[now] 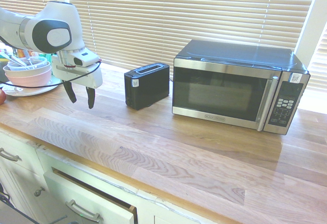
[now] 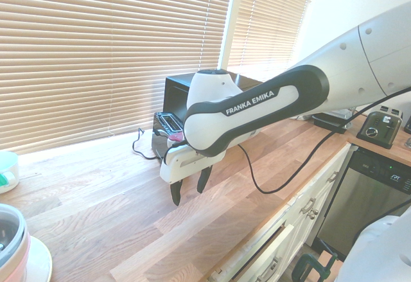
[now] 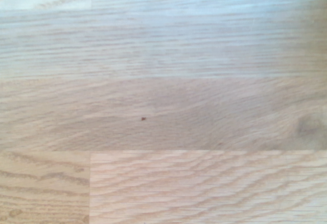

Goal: Press the toaster

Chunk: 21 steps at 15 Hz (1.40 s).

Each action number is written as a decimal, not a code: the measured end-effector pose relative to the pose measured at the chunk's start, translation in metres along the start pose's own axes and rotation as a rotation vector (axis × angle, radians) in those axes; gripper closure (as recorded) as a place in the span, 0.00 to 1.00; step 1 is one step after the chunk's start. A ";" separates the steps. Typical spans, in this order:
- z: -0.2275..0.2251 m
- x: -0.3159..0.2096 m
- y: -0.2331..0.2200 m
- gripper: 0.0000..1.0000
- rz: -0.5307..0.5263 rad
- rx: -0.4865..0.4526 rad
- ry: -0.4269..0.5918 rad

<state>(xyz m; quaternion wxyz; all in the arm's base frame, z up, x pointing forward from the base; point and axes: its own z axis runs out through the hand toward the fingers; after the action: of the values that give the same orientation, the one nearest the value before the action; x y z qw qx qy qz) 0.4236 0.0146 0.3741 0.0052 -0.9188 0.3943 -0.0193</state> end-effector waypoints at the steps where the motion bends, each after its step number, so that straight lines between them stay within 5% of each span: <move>1: 0.001 0.000 0.000 0.00 0.001 0.000 0.000; 7: -0.005 0.019 0.004 0.00 0.035 0.054 0.070; 14: -0.039 0.058 0.008 0.00 0.072 0.170 0.377; 21: -0.089 0.073 0.006 0.00 0.077 0.225 0.549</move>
<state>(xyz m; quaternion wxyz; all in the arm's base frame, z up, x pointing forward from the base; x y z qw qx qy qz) 0.4667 -0.0420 0.4651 0.0011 -0.8573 0.4108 -0.3104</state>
